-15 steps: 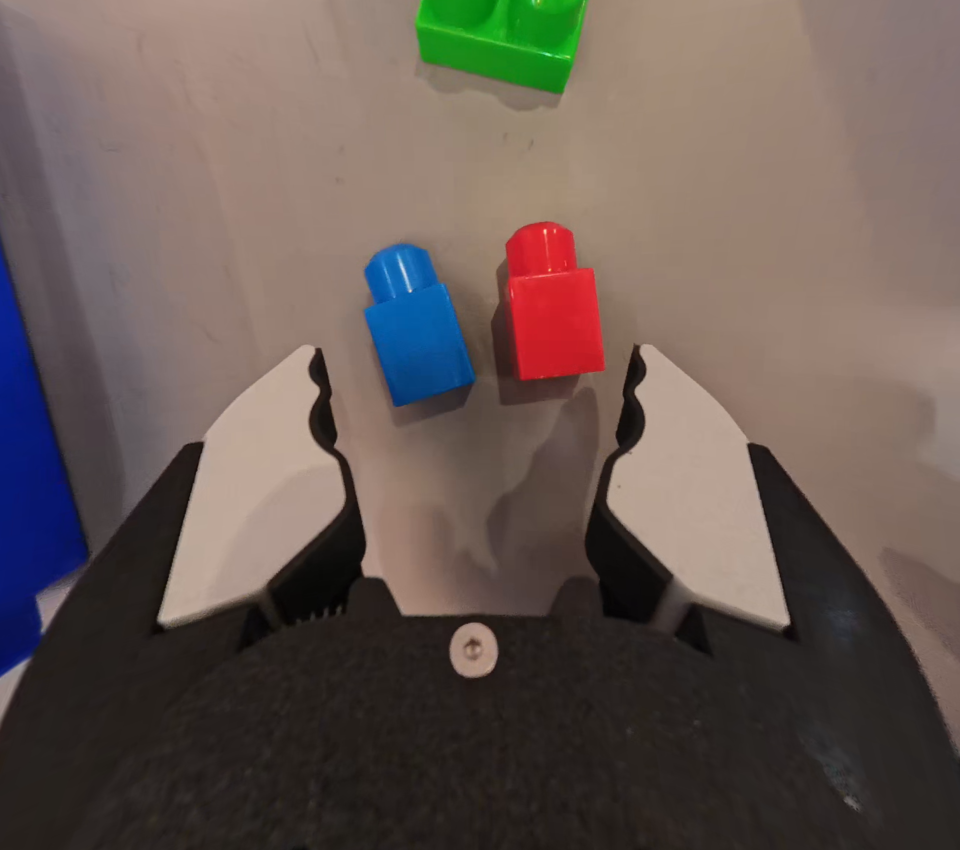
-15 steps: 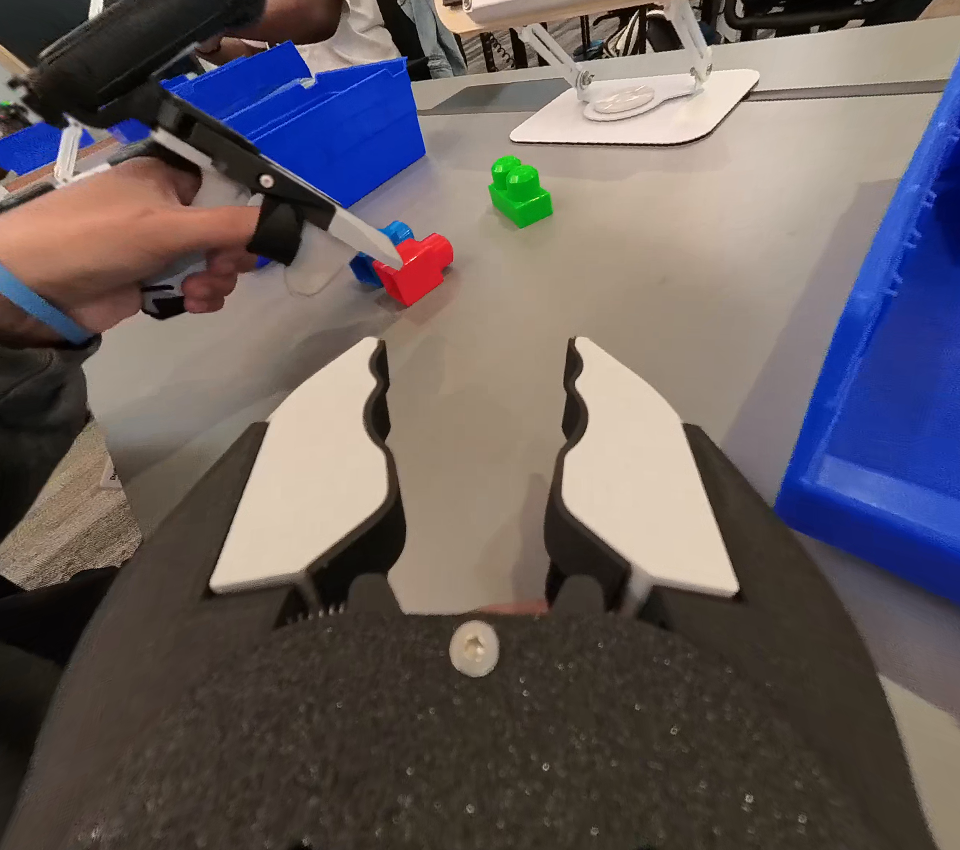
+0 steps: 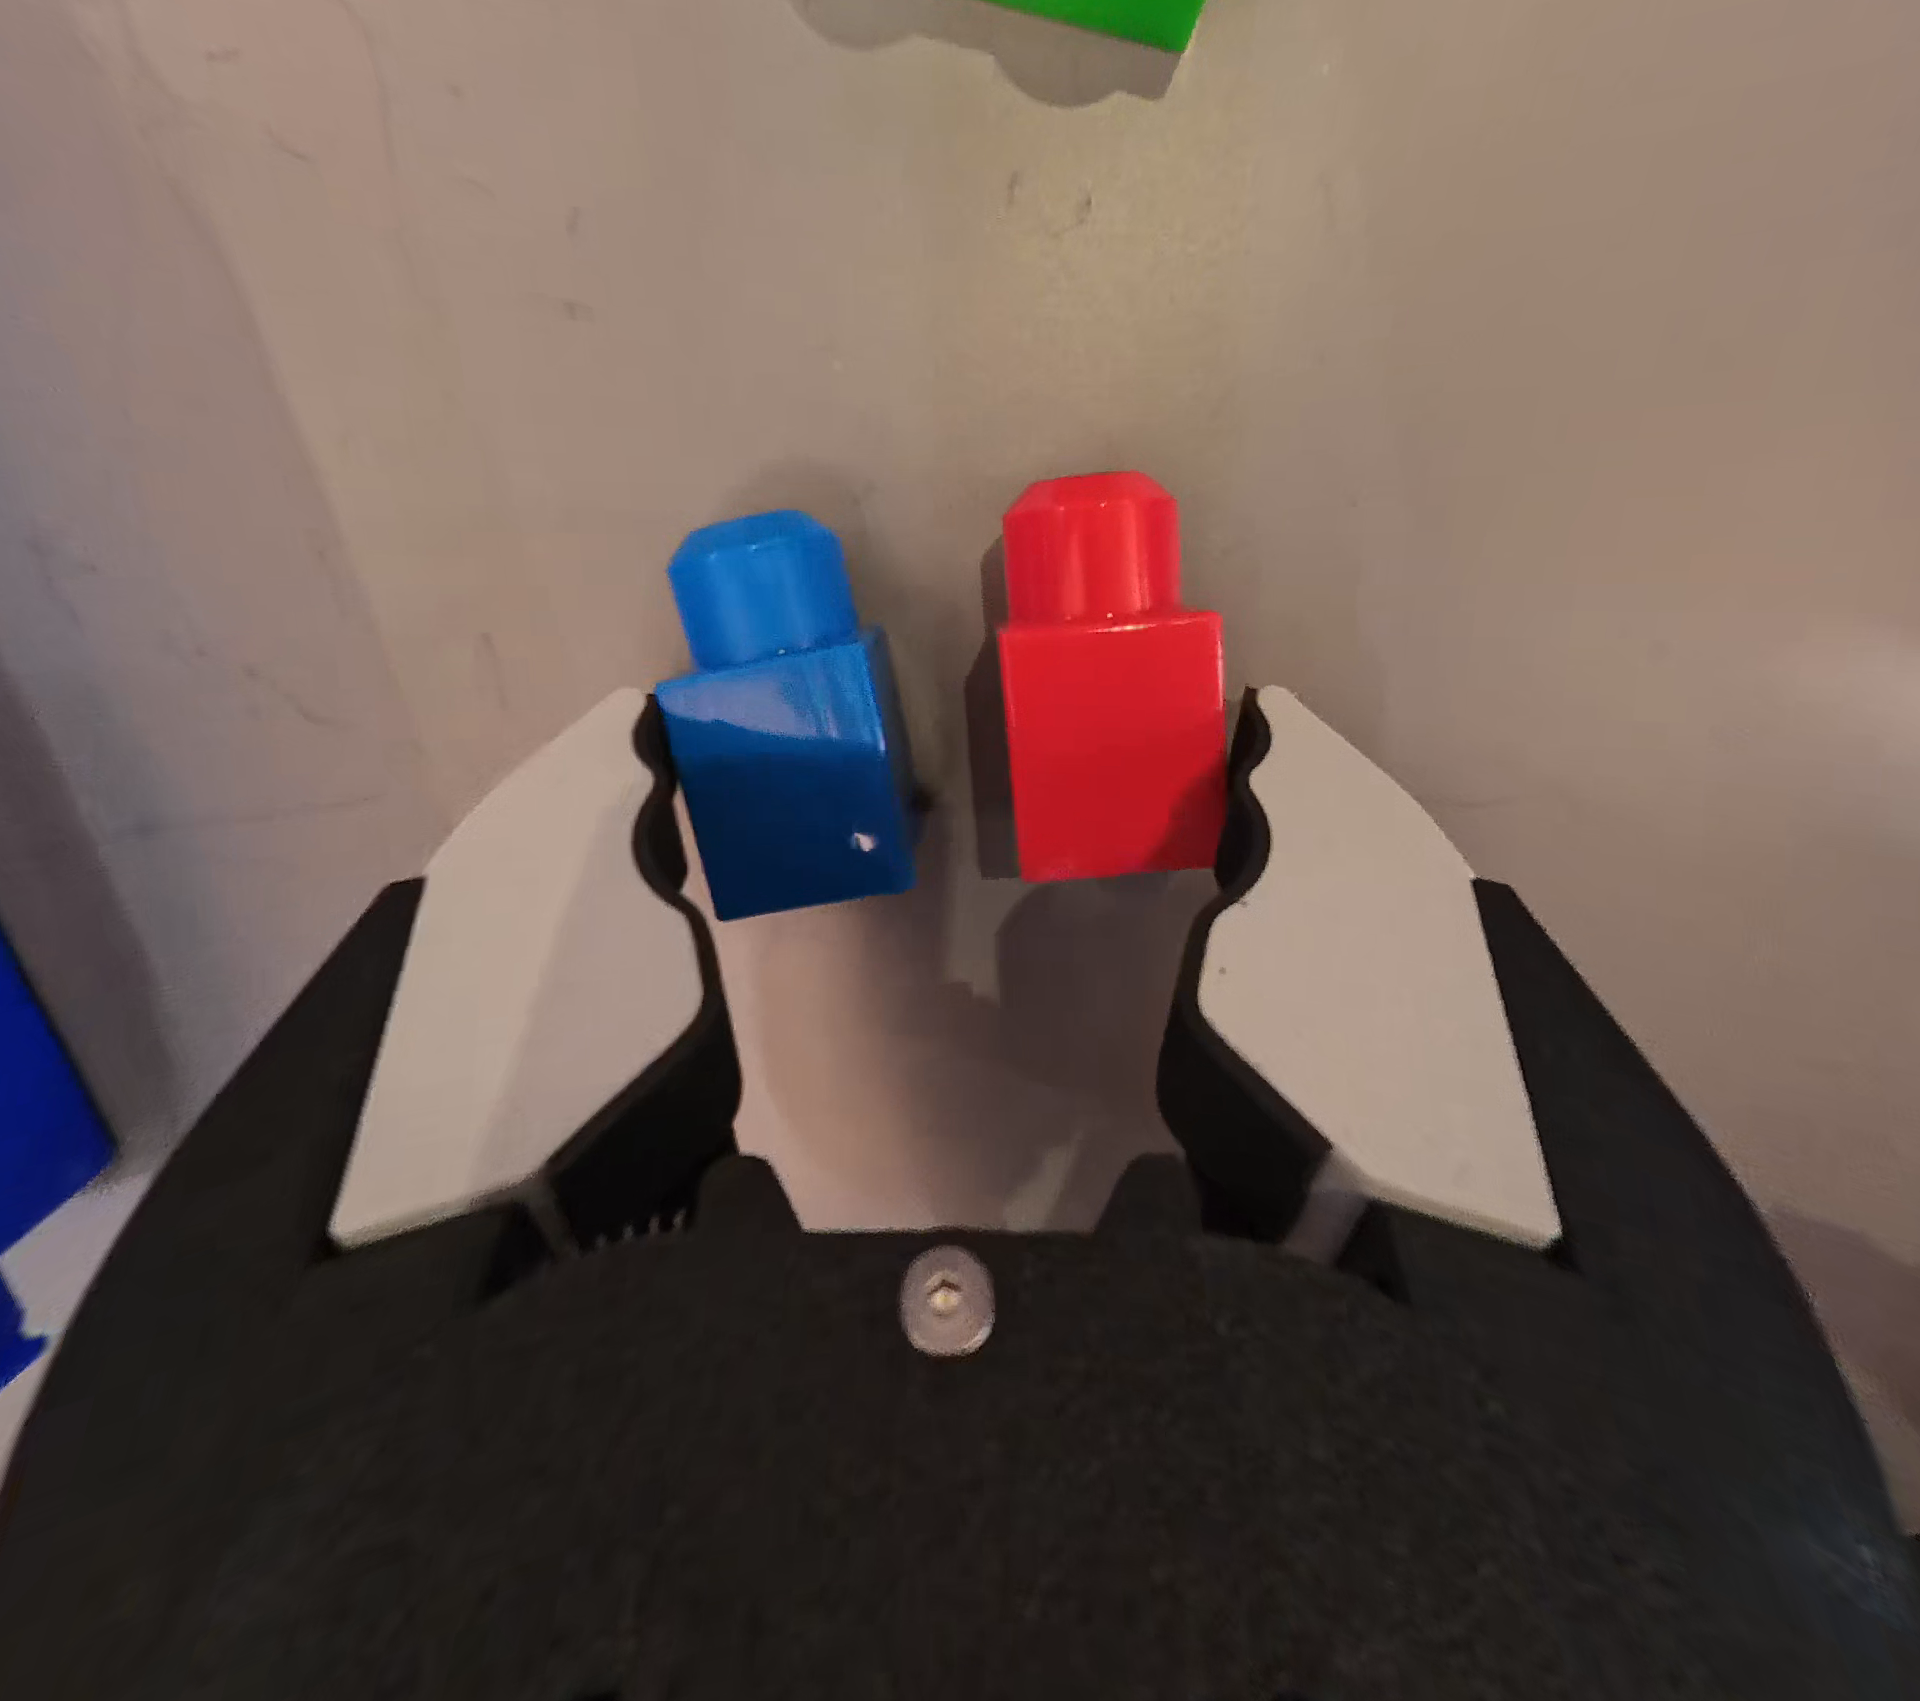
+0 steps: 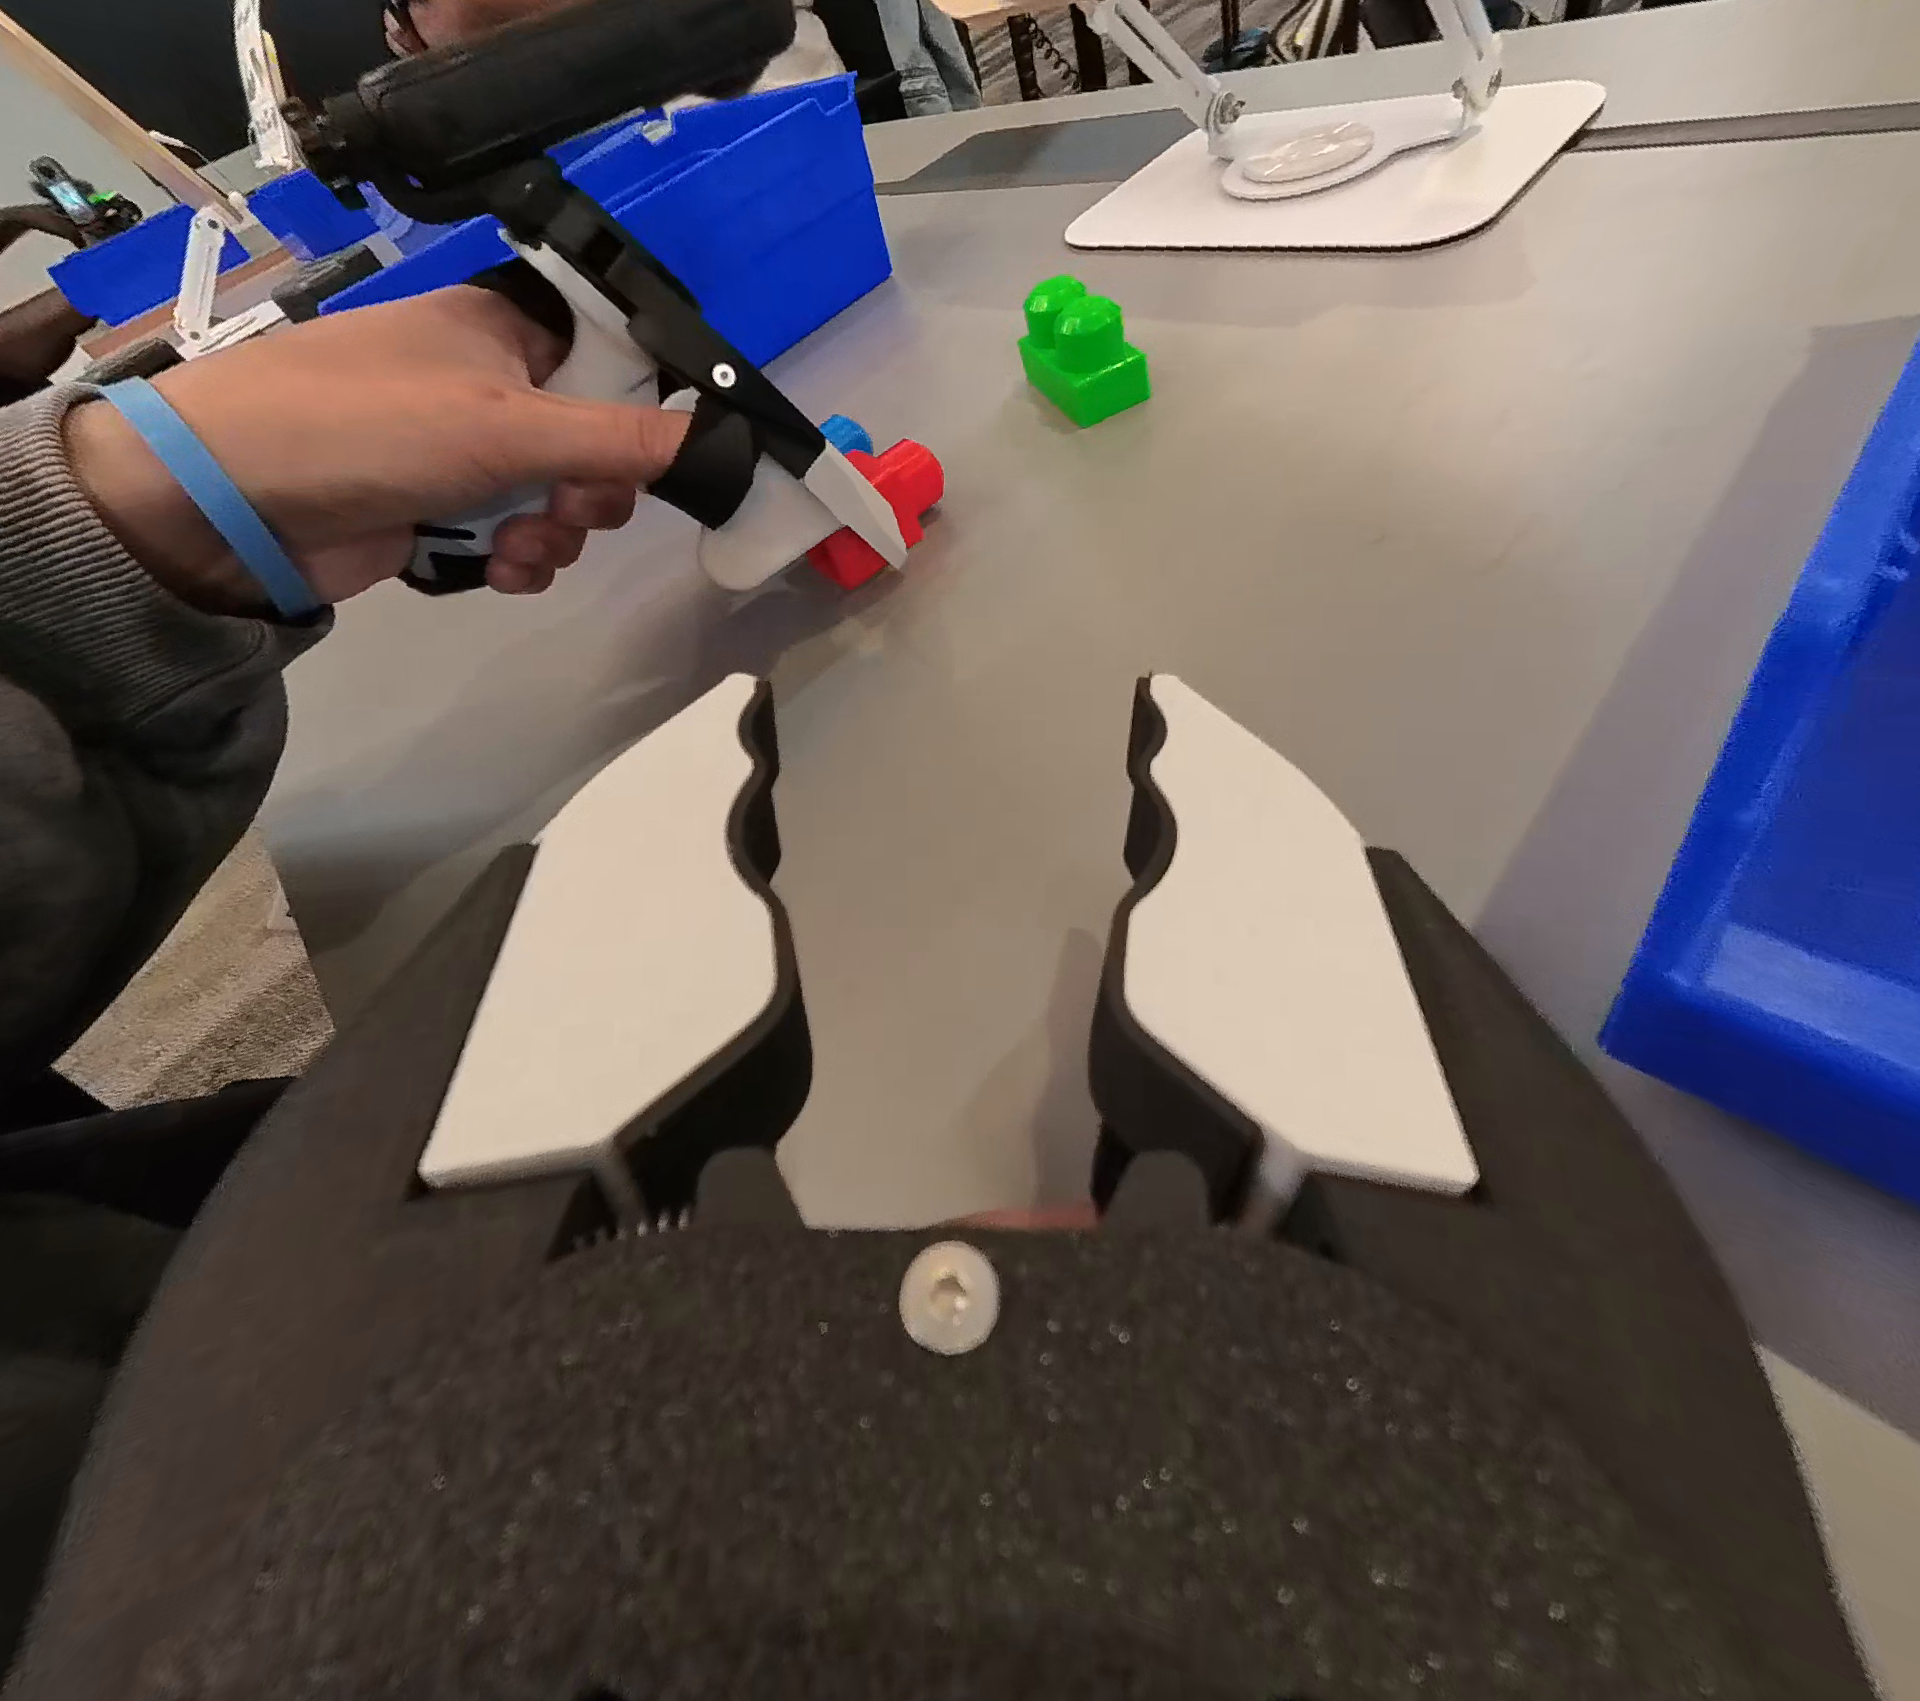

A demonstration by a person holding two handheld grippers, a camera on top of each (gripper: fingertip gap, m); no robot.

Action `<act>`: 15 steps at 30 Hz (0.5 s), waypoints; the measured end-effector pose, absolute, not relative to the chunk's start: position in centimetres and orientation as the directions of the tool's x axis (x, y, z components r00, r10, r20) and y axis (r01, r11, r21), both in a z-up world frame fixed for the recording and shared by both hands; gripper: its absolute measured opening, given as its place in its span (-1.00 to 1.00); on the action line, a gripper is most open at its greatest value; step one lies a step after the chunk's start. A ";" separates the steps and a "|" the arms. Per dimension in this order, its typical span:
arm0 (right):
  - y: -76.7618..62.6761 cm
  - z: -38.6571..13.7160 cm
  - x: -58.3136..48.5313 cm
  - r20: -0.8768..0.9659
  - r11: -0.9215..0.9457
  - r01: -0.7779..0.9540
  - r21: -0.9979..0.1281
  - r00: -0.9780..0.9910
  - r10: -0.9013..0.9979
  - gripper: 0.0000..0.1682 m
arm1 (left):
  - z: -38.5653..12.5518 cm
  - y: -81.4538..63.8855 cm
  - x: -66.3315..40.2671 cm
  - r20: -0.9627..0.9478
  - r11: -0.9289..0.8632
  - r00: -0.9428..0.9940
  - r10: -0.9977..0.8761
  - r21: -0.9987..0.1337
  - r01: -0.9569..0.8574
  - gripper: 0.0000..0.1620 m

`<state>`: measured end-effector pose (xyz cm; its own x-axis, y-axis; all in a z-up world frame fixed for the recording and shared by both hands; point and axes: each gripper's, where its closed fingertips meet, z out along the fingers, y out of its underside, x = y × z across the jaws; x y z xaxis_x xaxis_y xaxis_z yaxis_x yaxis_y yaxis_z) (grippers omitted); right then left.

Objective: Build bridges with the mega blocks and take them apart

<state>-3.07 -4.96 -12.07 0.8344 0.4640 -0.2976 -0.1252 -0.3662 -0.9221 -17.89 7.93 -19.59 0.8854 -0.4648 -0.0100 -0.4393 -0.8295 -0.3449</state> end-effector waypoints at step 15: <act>-5.3 -12.3 -3.7 -0.301 -0.382 -0.113 -0.917 0.824 0.479 -0.23 | -19.6 8.0 -17.8 0.043 -0.847 0.900 -0.434 -0.360 -0.391 -0.04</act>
